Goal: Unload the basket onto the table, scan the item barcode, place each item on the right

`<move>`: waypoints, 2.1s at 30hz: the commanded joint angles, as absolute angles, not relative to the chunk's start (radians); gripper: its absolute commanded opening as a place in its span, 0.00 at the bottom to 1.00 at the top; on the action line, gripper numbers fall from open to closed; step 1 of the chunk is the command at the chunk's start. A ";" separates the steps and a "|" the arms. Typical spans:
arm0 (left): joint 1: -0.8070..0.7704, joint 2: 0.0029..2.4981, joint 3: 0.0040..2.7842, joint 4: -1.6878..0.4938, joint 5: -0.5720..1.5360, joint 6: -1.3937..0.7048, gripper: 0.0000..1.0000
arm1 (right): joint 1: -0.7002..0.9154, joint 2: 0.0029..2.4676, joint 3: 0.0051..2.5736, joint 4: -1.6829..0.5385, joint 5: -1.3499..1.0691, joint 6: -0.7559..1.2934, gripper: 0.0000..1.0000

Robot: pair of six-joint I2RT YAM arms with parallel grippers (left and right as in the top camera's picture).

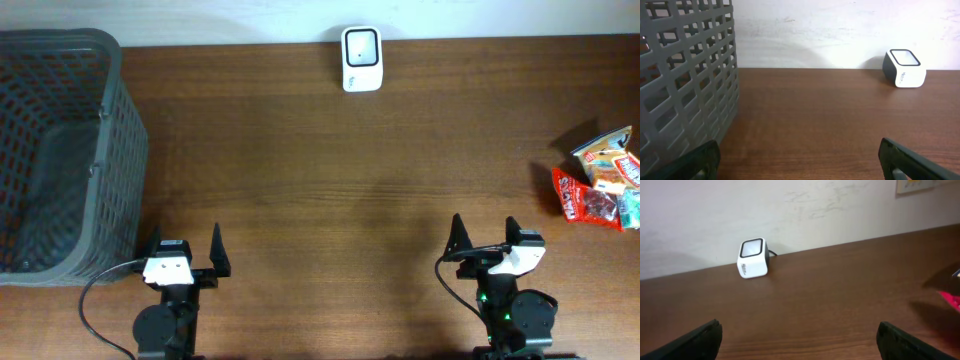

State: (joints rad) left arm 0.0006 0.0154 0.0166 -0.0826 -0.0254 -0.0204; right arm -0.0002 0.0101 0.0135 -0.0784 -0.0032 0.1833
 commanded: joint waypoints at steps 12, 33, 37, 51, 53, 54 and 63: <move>0.006 0.005 0.009 -0.083 -0.014 -0.030 0.99 | 0.006 0.194 0.006 0.020 0.012 0.100 0.98; 0.006 0.005 0.009 -0.083 -0.014 -0.030 0.99 | -0.020 0.003 0.006 -0.083 0.013 -0.077 0.98; 0.006 0.005 0.009 -0.083 -0.014 -0.030 0.99 | -0.020 0.003 0.006 -0.083 0.013 -0.074 0.98; 0.006 0.005 0.009 -0.083 -0.014 -0.030 0.99 | 0.000 0.003 0.006 -0.080 0.064 -0.018 0.98; 0.006 0.005 0.009 -0.083 -0.014 -0.030 0.99 | 0.000 0.003 0.006 -0.080 0.060 -0.018 0.98; 0.006 0.005 0.009 -0.083 -0.014 -0.030 0.99 | 0.000 0.003 0.006 -0.079 0.054 -0.018 0.98; 0.006 0.005 0.009 -0.083 -0.014 -0.030 0.99 | 0.000 0.003 0.006 -0.079 0.054 -0.018 0.98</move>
